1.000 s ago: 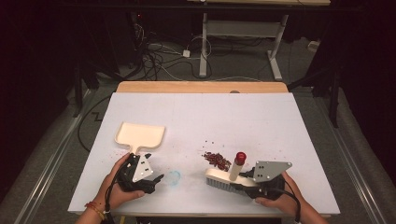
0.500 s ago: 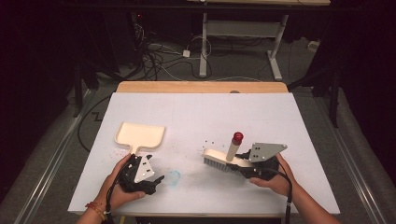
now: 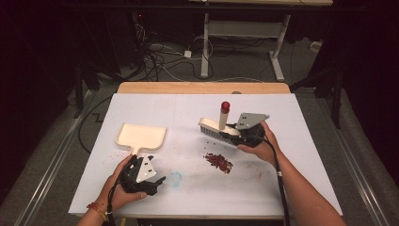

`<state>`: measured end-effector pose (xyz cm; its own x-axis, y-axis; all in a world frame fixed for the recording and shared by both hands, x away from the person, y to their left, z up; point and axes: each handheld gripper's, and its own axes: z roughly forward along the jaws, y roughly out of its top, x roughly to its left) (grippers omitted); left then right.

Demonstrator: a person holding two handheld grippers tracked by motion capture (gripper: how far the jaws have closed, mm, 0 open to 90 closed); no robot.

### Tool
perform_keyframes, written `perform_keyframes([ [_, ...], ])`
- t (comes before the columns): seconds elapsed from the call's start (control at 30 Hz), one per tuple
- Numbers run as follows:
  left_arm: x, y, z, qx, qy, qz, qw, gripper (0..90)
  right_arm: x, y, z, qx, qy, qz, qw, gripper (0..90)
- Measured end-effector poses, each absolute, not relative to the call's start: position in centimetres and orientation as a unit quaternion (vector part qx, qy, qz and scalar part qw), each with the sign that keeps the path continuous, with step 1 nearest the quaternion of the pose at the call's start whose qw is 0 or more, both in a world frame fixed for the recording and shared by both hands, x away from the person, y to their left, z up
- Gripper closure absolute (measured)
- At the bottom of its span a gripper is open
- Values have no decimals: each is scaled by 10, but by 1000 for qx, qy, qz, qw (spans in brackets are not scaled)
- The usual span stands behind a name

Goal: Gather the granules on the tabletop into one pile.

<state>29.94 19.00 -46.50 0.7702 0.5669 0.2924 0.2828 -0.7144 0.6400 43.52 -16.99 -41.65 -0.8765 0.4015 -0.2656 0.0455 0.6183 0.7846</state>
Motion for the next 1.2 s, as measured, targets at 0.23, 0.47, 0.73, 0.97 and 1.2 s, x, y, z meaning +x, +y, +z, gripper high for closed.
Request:
perform_keyframes([
  [0.23, 299, 193, -466, 894, 241, 242, 291, 186, 447, -156, -430, 107, 879, 415, 208, 676],
  [0.47, 298, 192, -466, 894, 241, 241, 290, 186, 434, -156, -434, 44, 890, 418, 176, 673],
  [0.73, 298, 190, -466, 896, 239, 240, 288, 186, 411, -177, -433, 9, 888, 435, 150, 674],
  [0.97, 299, 188, -466, 897, 235, 238, 287, 186, 400, -188, -432, -2, 887, 439, 144, 674],
  [1.2, 300, 188, -466, 898, 233, 237, 288, 186, 397, -194, -428, 7, 882, 447, 148, 675],
])
